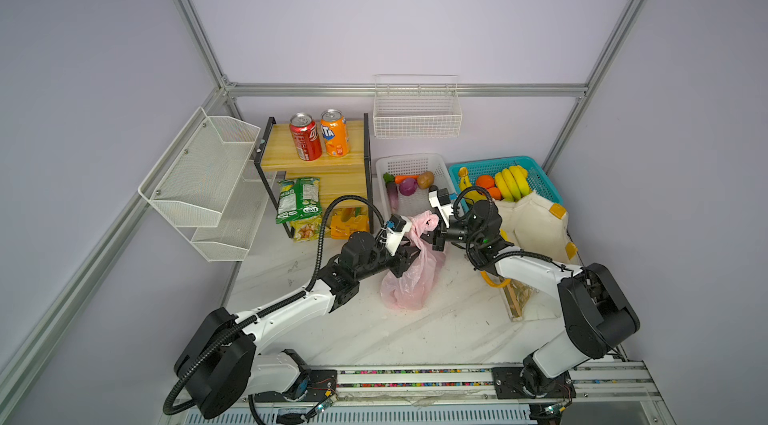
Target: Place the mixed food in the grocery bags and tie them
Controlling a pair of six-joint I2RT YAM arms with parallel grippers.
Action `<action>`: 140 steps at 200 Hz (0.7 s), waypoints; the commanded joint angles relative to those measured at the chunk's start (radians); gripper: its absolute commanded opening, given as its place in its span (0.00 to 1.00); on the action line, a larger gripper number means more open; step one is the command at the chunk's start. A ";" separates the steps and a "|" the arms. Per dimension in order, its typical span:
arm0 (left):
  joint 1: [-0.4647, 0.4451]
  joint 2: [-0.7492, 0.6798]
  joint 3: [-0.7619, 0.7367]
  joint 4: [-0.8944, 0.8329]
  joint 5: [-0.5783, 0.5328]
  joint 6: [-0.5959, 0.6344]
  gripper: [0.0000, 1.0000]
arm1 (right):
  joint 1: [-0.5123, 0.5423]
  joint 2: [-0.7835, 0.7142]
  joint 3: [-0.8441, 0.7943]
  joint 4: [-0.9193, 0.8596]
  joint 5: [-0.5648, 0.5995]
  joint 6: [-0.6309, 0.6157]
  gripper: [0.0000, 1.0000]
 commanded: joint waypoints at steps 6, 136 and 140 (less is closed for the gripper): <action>-0.005 -0.025 -0.071 0.047 -0.032 0.044 0.39 | 0.000 -0.009 -0.012 0.073 -0.031 0.021 0.00; 0.030 -0.281 -0.093 -0.053 -0.124 0.009 0.54 | -0.004 -0.015 -0.016 0.016 -0.021 -0.006 0.00; 0.036 -0.293 -0.093 -0.051 -0.124 0.003 0.54 | -0.004 -0.015 -0.015 0.012 -0.021 -0.008 0.00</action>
